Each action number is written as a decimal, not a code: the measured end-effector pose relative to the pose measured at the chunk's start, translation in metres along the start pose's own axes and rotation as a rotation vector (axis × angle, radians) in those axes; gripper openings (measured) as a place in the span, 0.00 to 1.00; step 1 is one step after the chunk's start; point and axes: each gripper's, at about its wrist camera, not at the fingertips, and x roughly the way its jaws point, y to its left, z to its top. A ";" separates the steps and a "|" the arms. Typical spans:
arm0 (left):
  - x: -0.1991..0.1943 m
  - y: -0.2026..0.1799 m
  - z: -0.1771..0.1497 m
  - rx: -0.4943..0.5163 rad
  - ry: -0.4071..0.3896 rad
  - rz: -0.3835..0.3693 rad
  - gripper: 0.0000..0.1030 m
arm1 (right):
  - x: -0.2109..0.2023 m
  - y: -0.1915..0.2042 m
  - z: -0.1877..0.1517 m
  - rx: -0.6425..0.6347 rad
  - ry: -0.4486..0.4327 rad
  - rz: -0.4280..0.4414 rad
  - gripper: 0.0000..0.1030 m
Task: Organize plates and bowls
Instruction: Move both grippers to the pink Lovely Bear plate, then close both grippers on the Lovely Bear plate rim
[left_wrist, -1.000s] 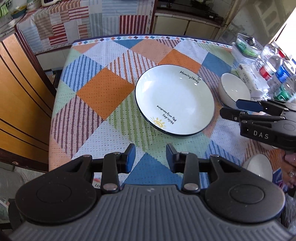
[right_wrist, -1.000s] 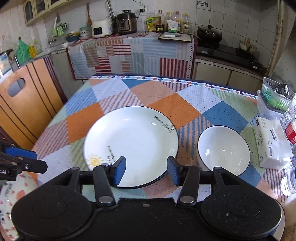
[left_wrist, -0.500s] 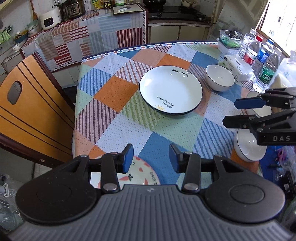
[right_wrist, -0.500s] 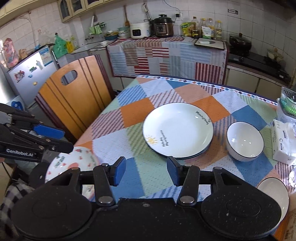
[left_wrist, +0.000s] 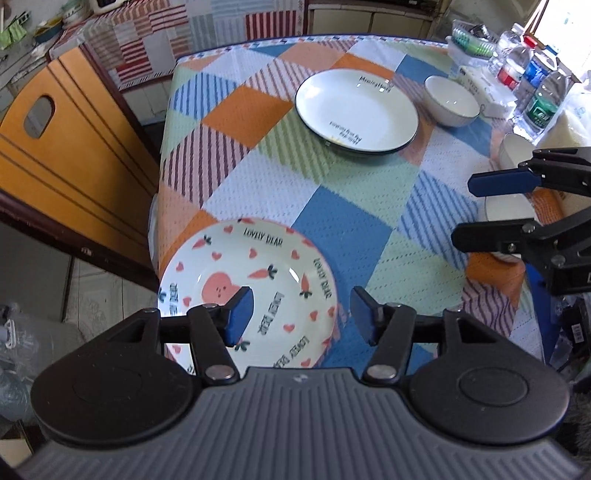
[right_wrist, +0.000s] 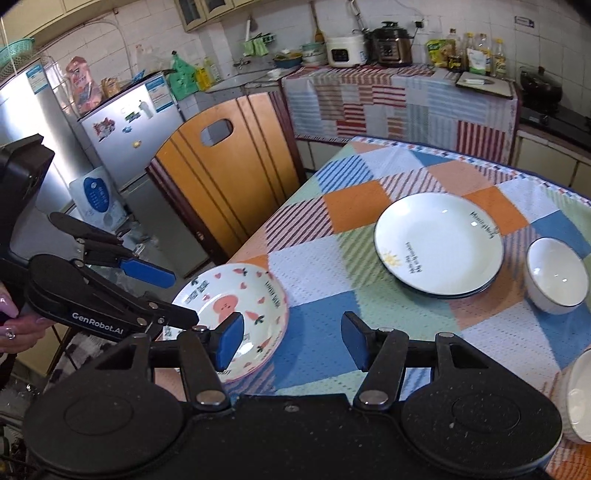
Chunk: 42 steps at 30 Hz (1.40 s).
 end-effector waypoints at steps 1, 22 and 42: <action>0.002 0.001 -0.002 0.001 0.009 -0.001 0.57 | 0.004 0.002 -0.003 -0.003 0.009 0.012 0.62; 0.068 0.063 -0.045 -0.079 0.005 0.072 0.73 | 0.106 0.018 -0.036 -0.100 0.075 0.085 0.65; 0.114 0.110 -0.077 -0.083 -0.031 0.108 0.45 | 0.160 0.004 -0.046 -0.053 0.089 0.094 0.39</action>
